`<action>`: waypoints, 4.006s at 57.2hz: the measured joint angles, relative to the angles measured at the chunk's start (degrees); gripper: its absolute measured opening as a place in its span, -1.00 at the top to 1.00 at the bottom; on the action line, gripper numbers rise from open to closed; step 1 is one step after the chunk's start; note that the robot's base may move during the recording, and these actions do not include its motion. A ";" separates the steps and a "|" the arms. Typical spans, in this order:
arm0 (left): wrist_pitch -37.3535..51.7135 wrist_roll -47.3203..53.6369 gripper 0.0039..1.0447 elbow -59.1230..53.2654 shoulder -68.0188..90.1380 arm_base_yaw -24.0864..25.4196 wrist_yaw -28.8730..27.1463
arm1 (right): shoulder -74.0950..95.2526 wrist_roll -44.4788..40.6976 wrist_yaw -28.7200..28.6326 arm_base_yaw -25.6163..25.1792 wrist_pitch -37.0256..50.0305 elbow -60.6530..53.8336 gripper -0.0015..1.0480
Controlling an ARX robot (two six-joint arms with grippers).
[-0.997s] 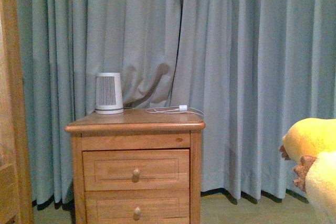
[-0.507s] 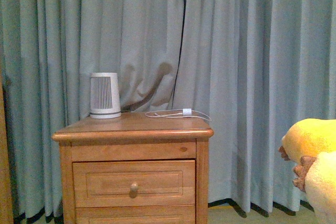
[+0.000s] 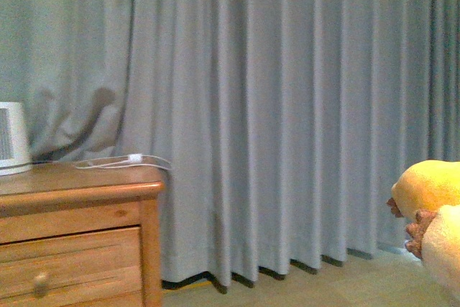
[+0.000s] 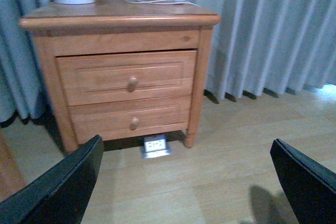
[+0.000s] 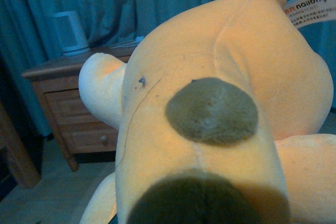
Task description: Put away toys
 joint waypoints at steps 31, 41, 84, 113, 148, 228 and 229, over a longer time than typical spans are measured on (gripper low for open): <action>0.00 0.00 -0.89 0.00 0.00 0.00 -0.15 | 0.00 0.00 -0.11 0.00 0.00 0.00 0.66; 0.00 0.00 -0.89 0.00 0.00 0.02 -0.20 | -0.02 -0.02 -0.22 -0.02 0.00 -0.02 0.66; 0.00 0.00 -0.89 0.00 0.00 0.04 -0.07 | 0.00 -0.02 -0.09 -0.04 0.00 -0.28 0.66; 0.00 0.02 -0.89 0.00 0.00 0.00 -0.02 | -0.02 -0.02 -0.33 -0.09 0.00 -0.28 0.66; 0.00 -0.02 -0.89 0.00 -0.02 0.07 -0.39 | 0.00 -0.04 -0.83 0.04 0.00 -0.31 0.66; 0.00 0.00 -0.89 0.00 -0.04 0.09 -0.02 | -0.02 -0.02 -0.11 0.04 0.00 -0.31 0.66; 0.00 0.00 -0.89 0.00 -0.04 0.09 -0.02 | 0.00 -0.02 -0.11 0.07 0.00 -0.31 0.66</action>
